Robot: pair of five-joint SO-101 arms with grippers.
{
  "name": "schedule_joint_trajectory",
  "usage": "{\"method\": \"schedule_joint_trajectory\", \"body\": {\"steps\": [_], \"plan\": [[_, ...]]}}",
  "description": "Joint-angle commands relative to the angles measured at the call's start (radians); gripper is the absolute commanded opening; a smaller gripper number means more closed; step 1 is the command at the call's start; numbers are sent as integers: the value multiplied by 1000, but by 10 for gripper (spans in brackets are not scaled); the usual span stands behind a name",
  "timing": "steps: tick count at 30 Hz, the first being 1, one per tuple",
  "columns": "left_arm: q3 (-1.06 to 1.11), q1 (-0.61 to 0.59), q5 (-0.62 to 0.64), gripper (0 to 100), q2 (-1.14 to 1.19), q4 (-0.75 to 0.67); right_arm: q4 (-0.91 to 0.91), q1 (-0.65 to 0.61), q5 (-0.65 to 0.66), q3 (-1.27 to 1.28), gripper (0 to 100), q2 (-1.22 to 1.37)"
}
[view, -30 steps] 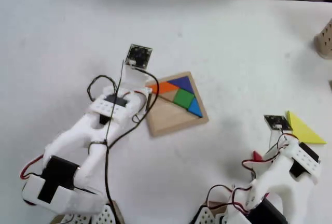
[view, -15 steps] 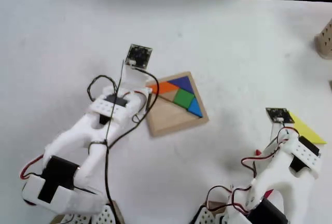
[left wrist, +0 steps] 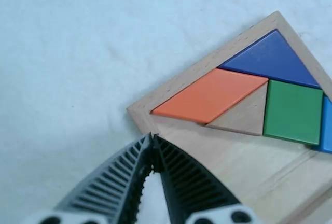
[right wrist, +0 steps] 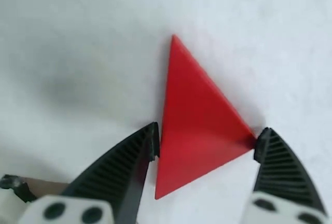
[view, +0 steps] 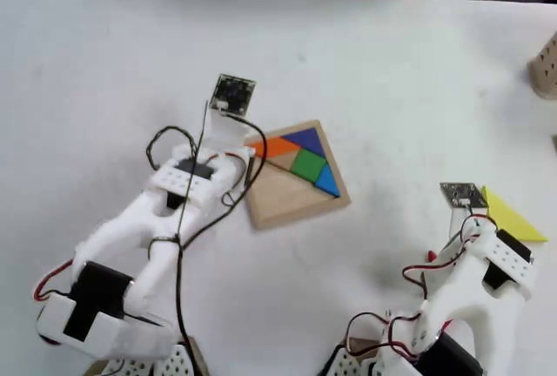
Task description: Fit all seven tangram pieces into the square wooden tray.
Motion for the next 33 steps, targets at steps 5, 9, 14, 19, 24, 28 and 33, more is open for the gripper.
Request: {"method": "schedule_joint_trajectory", "body": {"steps": [5, 9, 14, 19, 24, 28, 33], "plan": [[-61, -12, -29, 28, -12, -26, -44, -4, -29, -2, 286, -12], [-61, -12, -29, 28, -13, -26, -42, -7, -28, 8, 284, -12], [-60, -12, -29, 28, -13, -26, -41, -1, -21, 20, 284, -12], [-58, -12, -29, 28, -13, -26, -41, 16, -21, 20, 283, -12], [-58, -12, -29, 28, -13, -26, -42, 18, -29, 20, 257, -12], [-58, -12, -29, 28, -13, -26, -42, 18, -29, 20, 134, -13], [-58, -12, -29, 28, -13, -26, -36, 18, -29, 12, 128, -21]]}}
